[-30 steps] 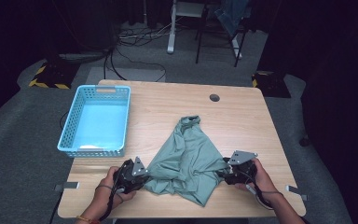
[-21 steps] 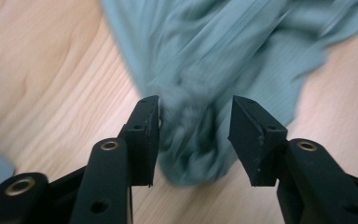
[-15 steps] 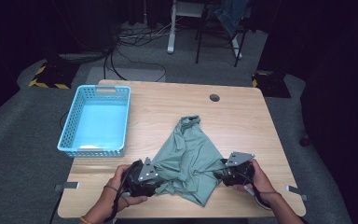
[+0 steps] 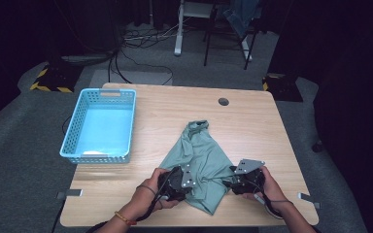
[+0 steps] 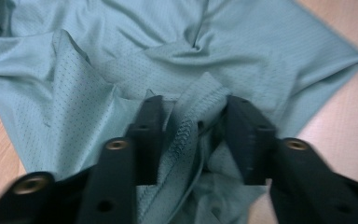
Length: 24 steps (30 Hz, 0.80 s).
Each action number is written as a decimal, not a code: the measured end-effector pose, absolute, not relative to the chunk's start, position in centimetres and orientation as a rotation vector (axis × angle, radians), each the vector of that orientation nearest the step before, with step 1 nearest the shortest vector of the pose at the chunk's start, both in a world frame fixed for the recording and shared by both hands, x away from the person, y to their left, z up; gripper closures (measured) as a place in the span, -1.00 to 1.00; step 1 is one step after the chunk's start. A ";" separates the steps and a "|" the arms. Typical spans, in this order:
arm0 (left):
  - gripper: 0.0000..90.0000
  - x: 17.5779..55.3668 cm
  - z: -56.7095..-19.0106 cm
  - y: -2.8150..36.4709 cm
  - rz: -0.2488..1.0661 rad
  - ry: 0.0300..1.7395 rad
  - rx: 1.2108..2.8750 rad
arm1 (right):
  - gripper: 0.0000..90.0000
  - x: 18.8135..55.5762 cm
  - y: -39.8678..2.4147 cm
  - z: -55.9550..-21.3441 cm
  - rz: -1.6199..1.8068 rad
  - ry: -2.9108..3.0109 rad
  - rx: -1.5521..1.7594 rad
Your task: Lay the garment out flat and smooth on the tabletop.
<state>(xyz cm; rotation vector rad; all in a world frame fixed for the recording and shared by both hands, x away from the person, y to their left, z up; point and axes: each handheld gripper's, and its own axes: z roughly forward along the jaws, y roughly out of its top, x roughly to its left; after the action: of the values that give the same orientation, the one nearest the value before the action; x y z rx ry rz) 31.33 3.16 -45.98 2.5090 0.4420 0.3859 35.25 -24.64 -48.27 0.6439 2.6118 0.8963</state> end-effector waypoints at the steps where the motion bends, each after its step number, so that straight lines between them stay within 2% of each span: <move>1: 0.50 31.4 -46.2 3.1 0.395 0.439 2.520 | -0.15 35.2 -24.6 -48.3 0.895 2.613 0.641; 6: 0.91 31.7 -46.0 3.7 0.397 0.475 2.485 | -0.15 35.1 -24.5 -48.3 0.900 2.615 0.633; 15: 0.95 31.6 -44.6 6.8 0.394 0.572 2.355 | -0.15 34.9 -23.8 -48.2 0.898 2.623 0.600; 24: 0.95 30.8 -44.1 12.7 0.434 0.768 2.217 | -0.14 35.3 -23.7 -48.3 0.896 2.642 0.609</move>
<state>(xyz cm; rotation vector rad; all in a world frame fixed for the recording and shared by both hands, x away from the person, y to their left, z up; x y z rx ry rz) 30.81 12.71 -44.12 2.2169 0.7683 0.4335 35.35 -23.69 -48.32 0.6090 2.6416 0.8957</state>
